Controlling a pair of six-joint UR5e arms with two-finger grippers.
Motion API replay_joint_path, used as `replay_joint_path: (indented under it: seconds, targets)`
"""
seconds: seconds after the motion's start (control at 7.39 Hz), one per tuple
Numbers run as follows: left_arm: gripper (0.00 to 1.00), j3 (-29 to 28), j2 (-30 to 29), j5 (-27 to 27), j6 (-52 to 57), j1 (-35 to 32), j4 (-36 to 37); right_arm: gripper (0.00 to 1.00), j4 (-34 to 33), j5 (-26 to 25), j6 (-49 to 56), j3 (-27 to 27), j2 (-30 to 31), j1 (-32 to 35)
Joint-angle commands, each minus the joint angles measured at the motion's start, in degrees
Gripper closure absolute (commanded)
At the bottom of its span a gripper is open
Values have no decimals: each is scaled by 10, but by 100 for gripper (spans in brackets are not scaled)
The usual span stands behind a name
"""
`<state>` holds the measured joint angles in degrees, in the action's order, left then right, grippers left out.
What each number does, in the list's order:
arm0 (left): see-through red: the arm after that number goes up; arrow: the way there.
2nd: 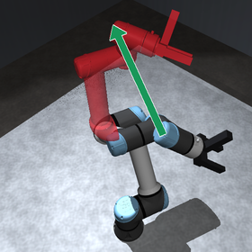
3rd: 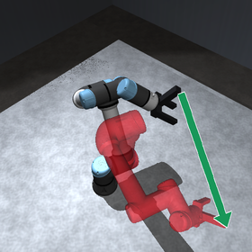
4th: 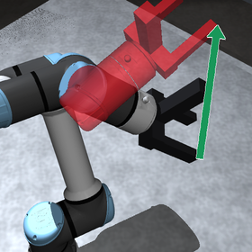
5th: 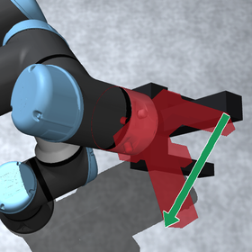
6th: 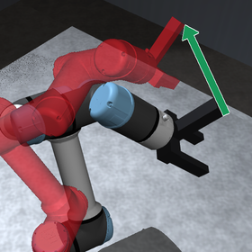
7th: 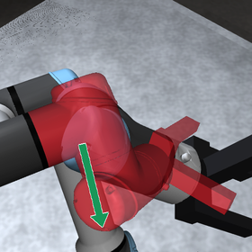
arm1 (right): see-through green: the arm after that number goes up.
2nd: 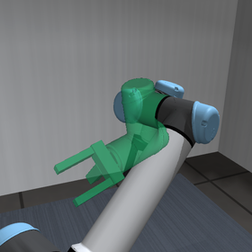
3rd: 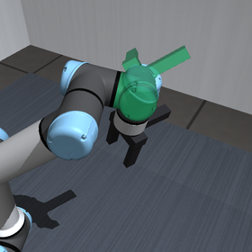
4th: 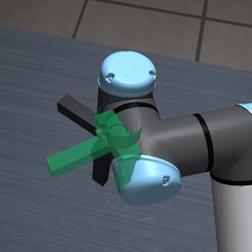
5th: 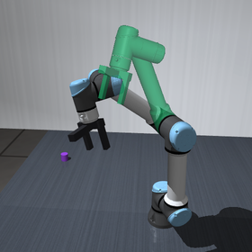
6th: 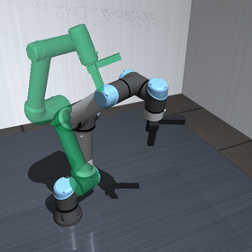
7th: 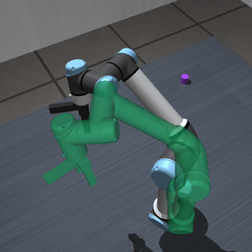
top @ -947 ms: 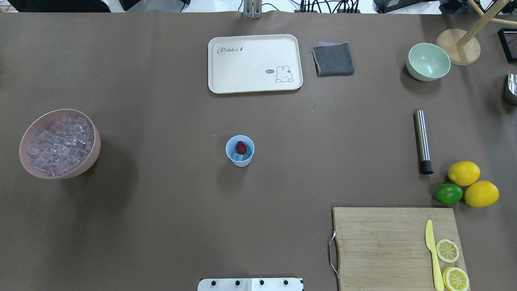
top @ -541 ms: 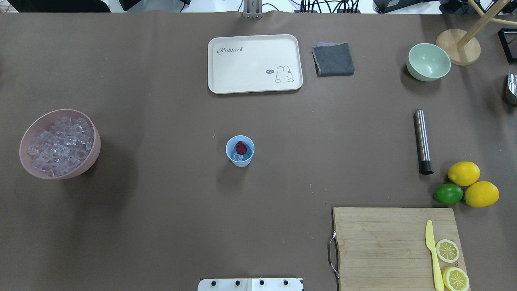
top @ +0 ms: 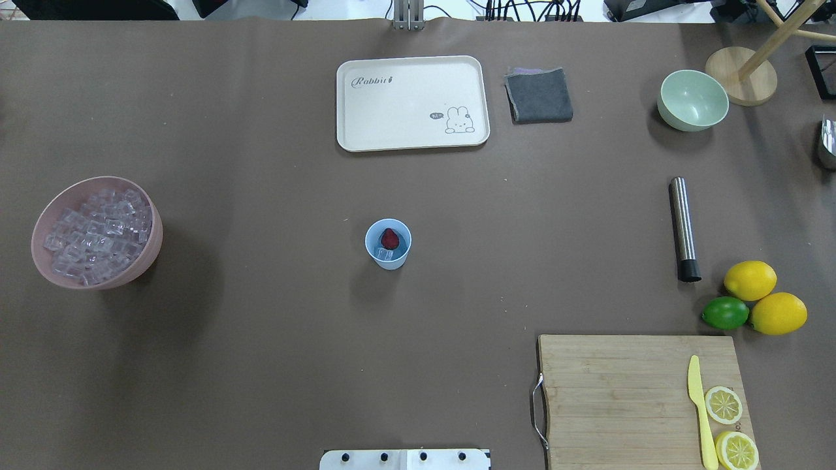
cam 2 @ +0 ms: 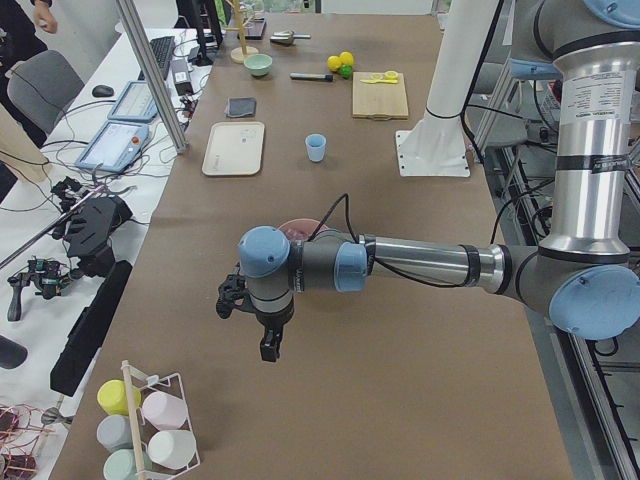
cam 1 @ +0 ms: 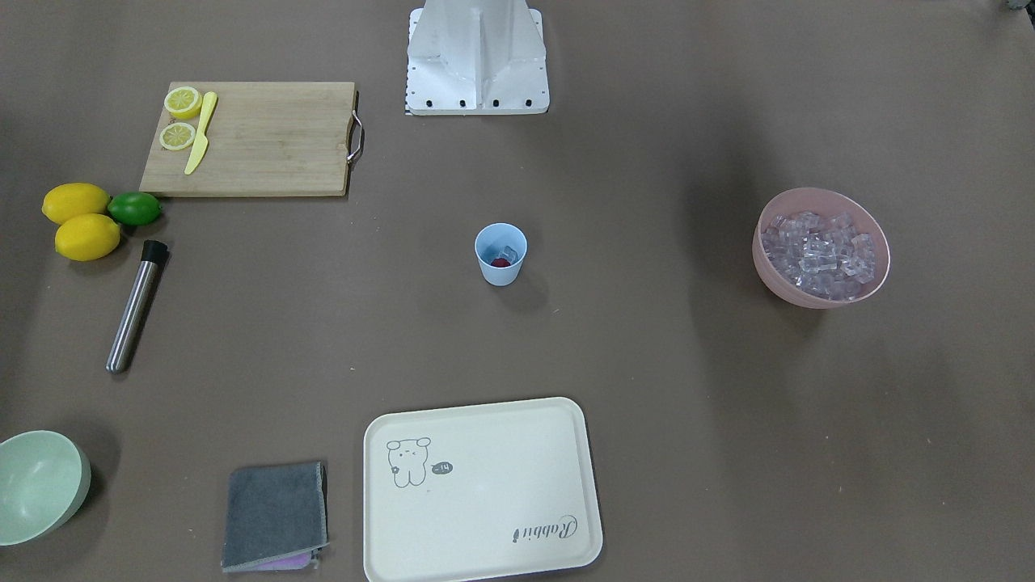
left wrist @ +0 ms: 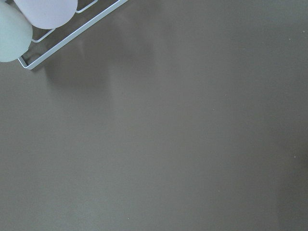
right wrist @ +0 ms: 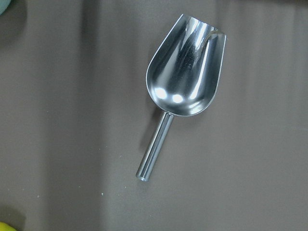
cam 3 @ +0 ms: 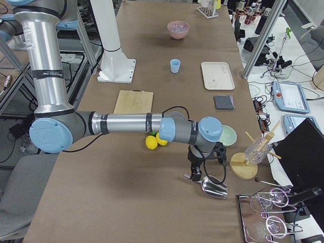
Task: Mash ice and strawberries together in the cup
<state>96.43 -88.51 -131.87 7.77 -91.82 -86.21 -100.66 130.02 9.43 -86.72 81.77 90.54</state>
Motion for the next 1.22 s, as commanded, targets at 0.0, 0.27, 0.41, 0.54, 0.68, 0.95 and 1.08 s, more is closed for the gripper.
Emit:
replay_joint_path:
  seconds: [0.0,0.27,0.41,0.54,0.68,0.95,1.08]
  targets:
    - [3,-3,0,0,1,0,-10,0,-20,-9,5,-15,-1,2]
    - [3,-4,0,-1,1,0,-10,0,-19,-9,6,-21,8,2]
    - [2,-7,1,0,1,0,-10,0,-19,-9,6,-24,7,2]
    - [3,-13,0,0,-4,0,-9,0,-19,-9,6,-24,5,2]
    - [2,-14,0,0,-7,1,-8,0,-17,-8,6,-24,5,1]
    - [3,-17,1,0,-6,0,-8,0,-16,-8,6,-21,6,0]
    - [3,-18,1,0,-4,0,-8,0,-16,-7,8,-19,7,-1]
